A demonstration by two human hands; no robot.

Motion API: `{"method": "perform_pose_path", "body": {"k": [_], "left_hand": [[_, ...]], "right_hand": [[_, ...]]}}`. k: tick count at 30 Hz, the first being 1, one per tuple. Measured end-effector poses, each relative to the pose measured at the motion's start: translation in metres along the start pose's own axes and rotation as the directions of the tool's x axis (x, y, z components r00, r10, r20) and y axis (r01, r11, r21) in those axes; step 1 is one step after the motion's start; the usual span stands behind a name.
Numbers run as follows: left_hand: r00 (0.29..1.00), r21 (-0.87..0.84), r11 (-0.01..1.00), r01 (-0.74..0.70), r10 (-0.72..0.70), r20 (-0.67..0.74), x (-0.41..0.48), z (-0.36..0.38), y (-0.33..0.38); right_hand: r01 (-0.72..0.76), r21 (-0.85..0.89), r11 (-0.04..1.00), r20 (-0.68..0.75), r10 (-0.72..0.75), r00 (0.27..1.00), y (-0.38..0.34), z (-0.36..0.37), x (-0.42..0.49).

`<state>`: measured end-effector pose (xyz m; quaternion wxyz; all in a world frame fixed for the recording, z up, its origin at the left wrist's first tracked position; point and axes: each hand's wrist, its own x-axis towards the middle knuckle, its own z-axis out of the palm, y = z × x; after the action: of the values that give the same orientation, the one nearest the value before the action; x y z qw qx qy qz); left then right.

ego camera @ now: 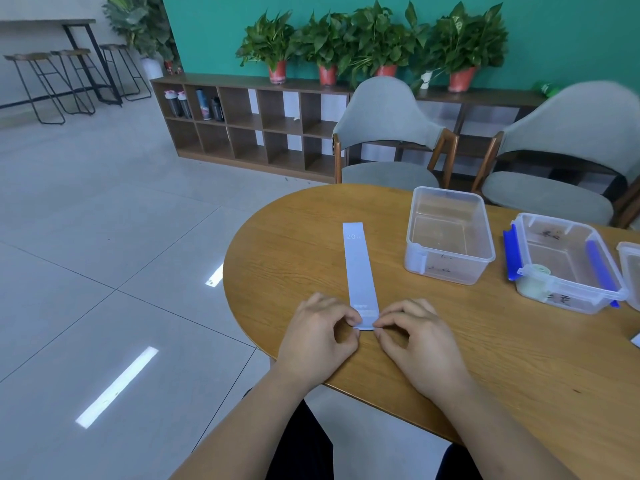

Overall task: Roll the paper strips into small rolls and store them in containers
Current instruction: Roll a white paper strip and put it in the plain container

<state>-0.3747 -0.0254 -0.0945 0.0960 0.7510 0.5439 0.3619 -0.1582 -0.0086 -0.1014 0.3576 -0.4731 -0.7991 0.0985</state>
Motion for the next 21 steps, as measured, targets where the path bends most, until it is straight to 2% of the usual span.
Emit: {"method": "perform_pose_path", "body": {"k": [7, 14, 21], "left_hand": [[1.0, -0.033, 0.999, 0.006, -0.007, -0.031, -0.0003, -0.0001, 0.0003], [0.999, -0.078, 0.997, 0.028, -0.03, -0.034, -0.0018, -0.0022, 0.0027], [0.998, -0.072, 0.996, 0.058, -0.059, -0.014, -0.0004, -0.0016, 0.0017]], "right_hand": [[0.022, -0.012, 1.0, 0.006, -0.021, 1.0, 0.0003, -0.0002, -0.0001], [-0.002, 0.051, 0.999, -0.01, 0.003, 1.0, -0.0004, -0.0039, -0.0002], [-0.188, 0.195, 0.963, 0.008, 0.19, 0.982, -0.0023, -0.004, 0.0022]]}}
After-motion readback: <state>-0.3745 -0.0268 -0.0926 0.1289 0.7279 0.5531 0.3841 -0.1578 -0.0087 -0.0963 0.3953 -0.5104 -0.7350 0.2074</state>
